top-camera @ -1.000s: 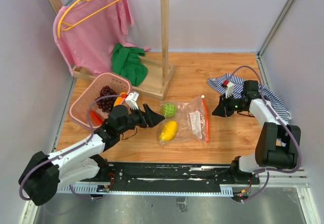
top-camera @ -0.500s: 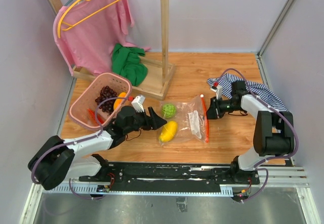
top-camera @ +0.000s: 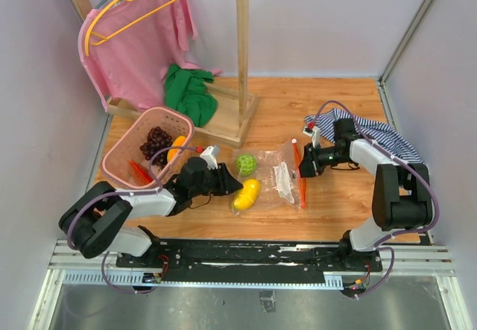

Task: Open the zip-top bag and remove the fake food
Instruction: Pick up the fake fruit from the zipper food storage bag.

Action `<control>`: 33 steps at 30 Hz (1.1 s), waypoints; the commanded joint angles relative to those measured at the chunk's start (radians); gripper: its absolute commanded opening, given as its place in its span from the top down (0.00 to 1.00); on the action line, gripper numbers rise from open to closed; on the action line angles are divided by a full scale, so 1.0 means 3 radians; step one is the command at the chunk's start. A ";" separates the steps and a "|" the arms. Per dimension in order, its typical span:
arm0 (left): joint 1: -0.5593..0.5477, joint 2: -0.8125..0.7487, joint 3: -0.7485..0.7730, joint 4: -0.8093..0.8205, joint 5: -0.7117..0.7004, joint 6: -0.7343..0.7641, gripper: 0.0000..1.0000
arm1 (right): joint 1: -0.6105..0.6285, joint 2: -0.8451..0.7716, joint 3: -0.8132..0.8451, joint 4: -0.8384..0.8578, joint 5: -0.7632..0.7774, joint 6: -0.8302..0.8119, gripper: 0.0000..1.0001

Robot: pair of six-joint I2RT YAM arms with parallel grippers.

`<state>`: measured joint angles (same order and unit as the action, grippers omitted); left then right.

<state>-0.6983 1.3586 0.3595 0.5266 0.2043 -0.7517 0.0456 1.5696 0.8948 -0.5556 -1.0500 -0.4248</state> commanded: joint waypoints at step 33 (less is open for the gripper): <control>-0.0122 -0.0123 0.0540 -0.0885 -0.0192 0.0441 0.44 | 0.0796 -0.0653 -0.0347 -0.0038 0.0369 -0.2854 0.42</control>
<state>-0.7254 1.4220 0.4858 0.4057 0.2192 -0.6758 0.2619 1.4155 0.8379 -0.6018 -0.9451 -1.1366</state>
